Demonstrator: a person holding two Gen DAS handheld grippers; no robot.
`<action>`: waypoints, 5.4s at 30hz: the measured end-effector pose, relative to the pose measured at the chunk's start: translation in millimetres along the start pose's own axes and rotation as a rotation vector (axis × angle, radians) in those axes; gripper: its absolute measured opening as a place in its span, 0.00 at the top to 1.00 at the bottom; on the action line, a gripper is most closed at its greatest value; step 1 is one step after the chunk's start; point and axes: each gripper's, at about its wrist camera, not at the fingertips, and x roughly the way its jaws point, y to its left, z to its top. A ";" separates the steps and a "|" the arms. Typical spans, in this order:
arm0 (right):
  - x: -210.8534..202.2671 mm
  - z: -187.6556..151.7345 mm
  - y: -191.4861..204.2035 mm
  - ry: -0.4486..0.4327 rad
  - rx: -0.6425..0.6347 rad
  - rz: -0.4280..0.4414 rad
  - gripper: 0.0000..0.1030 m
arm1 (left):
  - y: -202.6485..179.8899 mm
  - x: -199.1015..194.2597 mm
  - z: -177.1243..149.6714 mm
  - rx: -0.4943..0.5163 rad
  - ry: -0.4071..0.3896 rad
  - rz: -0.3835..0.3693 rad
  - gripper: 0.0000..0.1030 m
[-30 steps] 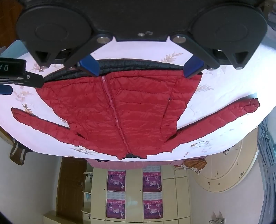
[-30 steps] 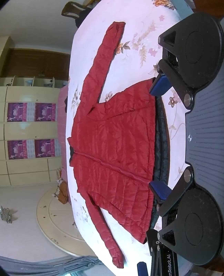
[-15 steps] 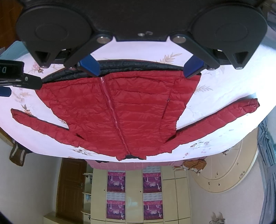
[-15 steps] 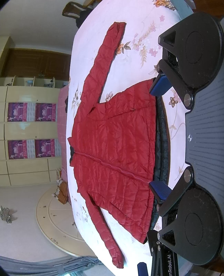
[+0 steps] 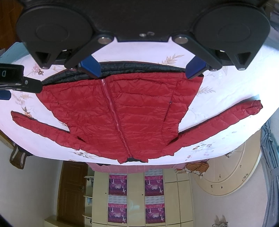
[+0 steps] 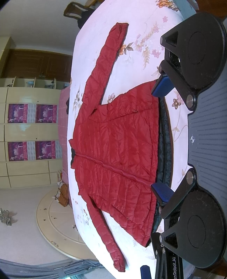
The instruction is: Fold large clothes
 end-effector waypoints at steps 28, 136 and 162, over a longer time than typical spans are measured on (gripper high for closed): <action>-0.5 0.3 -1.7 0.002 0.002 -0.006 0.00 | 3.6 0.2 -3.9 -0.003 0.001 -0.001 0.00; 222.2 180.0 -220.7 -0.226 0.365 -0.093 0.96 | -29.6 311.4 189.1 -0.097 0.101 -0.072 0.28; 323.9 172.8 51.9 0.042 -0.218 0.396 0.47 | 50.6 316.2 195.7 -0.232 0.096 -0.228 0.12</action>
